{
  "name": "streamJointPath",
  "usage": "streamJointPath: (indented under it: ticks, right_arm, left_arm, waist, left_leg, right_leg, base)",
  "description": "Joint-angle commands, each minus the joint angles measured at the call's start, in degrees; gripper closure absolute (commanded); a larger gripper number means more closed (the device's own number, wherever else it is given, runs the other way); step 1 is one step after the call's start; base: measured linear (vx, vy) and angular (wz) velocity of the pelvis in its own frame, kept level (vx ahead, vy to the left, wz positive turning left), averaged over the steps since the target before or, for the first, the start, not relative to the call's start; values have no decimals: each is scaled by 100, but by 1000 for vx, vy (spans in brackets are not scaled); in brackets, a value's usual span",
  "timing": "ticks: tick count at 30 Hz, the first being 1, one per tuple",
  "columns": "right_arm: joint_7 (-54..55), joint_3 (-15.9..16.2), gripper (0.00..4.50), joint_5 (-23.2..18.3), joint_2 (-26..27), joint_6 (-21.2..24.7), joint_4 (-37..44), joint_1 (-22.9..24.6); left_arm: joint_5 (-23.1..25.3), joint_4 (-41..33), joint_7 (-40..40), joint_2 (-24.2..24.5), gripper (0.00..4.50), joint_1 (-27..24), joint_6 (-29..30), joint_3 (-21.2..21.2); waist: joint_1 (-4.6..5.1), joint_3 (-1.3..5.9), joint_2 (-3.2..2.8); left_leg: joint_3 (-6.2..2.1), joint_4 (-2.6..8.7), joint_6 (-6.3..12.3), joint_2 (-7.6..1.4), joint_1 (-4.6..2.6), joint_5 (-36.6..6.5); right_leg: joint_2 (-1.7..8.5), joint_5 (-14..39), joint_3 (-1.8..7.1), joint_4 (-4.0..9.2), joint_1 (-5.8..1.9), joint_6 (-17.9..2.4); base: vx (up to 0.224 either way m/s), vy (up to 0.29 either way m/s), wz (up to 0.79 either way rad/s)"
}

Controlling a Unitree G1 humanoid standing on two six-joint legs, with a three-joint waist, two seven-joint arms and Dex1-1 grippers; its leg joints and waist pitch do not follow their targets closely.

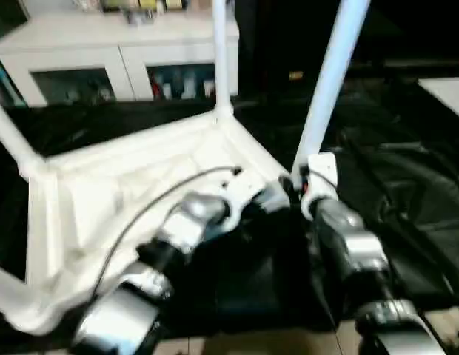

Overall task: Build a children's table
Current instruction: Rotate leg to tighten

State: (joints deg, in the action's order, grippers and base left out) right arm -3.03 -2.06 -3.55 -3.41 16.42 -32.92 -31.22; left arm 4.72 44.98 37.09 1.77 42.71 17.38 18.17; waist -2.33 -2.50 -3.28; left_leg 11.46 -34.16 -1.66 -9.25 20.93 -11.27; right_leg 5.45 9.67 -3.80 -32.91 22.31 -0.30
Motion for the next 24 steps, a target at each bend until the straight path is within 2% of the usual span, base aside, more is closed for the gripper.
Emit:
streamJointPath:
  ticks: [1,4,5,6,8,9,10,11,12,14,15,16,17,19,21,24]
  right_arm:
    - [-328,208,186,-163,382,-35,-208,129]
    - [-729,228,186,-242,331,-288,-10,201]
    - [-830,207,186,-287,312,-357,55,223]
    - [-869,188,130,-318,306,-405,82,227]
    - [-1101,208,117,-372,207,-530,205,261]
    - [-1467,317,110,-367,0,-650,364,310]
    - [-1747,369,96,-417,-134,-639,483,351]
    - [-2016,427,96,-459,-272,-626,602,395]
    - [-2243,487,80,-469,-403,-627,689,432]
    - [-2809,638,71,-500,-745,-608,914,537]
    - [-3313,812,65,-460,-1139,-527,1107,643]
    - [-3674,942,51,-386,-1427,-483,1203,719]
    - [-3937,1010,43,-351,-1592,-540,1265,783]
    - [-4448,1073,29,-409,-1897,-578,1423,907]
    - [-4747,1067,19,-504,-2062,-527,1548,984]
    - [-5176,1182,19,-553,-2335,-478,1753,1103]
  left_arm:
    - [57,275,-507,-16,450,15,-53,-168]
    - [48,187,-355,72,450,-35,-75,-165]
    - [50,155,-300,107,450,-52,-104,-159]
    - [51,163,-274,123,450,-50,-134,-157]
    - [39,86,-144,206,450,-93,-185,-142]
    - [28,-49,147,350,450,-175,-406,-71]
    - [-1,-158,284,429,450,-236,-363,-66]
    - [-19,-268,421,508,450,-297,-349,-49]
    - [-31,-363,554,579,450,-352,-367,-27]
    - [-62,-612,881,762,450,-493,-369,41]
    - [-129,-901,1320,979,450,-661,-430,138]
    - [-185,-1100,1582,1129,450,-774,-406,188]
    - [-199,-1187,1676,1204,450,-822,-404,202]
    - [-250,-1387,1967,1395,450,-927,-463,246]
    - [-300,-1537,2191,1533,450,-1000,-507,287]
    - [-392,-1774,2463,1730,450,-1088,-489,302]
  waist:
    - [11,261,85]
    - [1,271,120]
    - [-2,269,110]
    - [-8,272,104]
    - [-22,278,114]
    - [-33,279,118]
    - [4,289,138]
    - [3,304,130]
    - [14,302,130]
    - [10,310,120]
    - [-38,327,97]
    - [-43,323,99]
    - [-48,328,95]
    - [-68,364,101]
    - [-104,369,88]
    - [-127,368,104]
  left_leg:
    - [-233,506,47,-302,-104,-2050]
    - [-235,511,135,-316,-81,-1933]
    - [-235,513,149,-322,-82,-1928]
    - [-229,509,165,-325,-83,-1868]
    - [-225,511,206,-330,-70,-1765]
    - [-235,518,256,-338,-40,-1720]
    - [-245,523,295,-332,32,-1604]
    - [-267,528,353,-348,83,-1435]
    - [-263,522,379,-353,88,-1397]
    - [-229,483,441,-350,45,-1344]
    - [-222,462,452,-365,5,-1210]
    - [-209,454,533,-374,39,-1041]
    - [-195,450,566,-379,21,-1004]
    - [-186,413,667,-379,28,-796]
    - [-175,394,764,-402,17,-637]
    - [-158,377,838,-406,8,-576]
  right_leg:
    - [369,2871,196,568,-103,-700]
    - [377,2826,200,550,-120,-703]
    - [382,2844,202,552,-119,-704]
    - [382,2794,206,552,-118,-726]
    - [382,2694,211,537,-132,-765]
    - [389,2599,210,519,-157,-776]
    - [379,2419,205,476,-209,-770]
    - [386,2238,191,439,-260,-777]
    - [381,2201,190,429,-245,-801]
    - [384,2118,213,437,-199,-912]
    - [396,1925,222,427,-203,-1021]
    - [374,1583,228,376,-221,-1130]
    - [363,1467,226,369,-205,-1183]
    - [357,984,215,296,-235,-1381]
    - [344,589,216,242,-226,-1514]
    - [345,466,208,222,-225,-1618]
  base:
    - [0,0,0]
    - [0,0,0]
    - [0,0,0]
    - [0,0,0]
    - [0,0,0]
    - [0,0,0]
    - [0,0,0]
    - [0,0,0]
    - [0,0,0]
    - [0,0,0]
    - [51,-17,2]
    - [51,-17,2]
    - [58,-12,1]
    - [0,0,0]
    - [0,0,0]
    - [0,0,0]
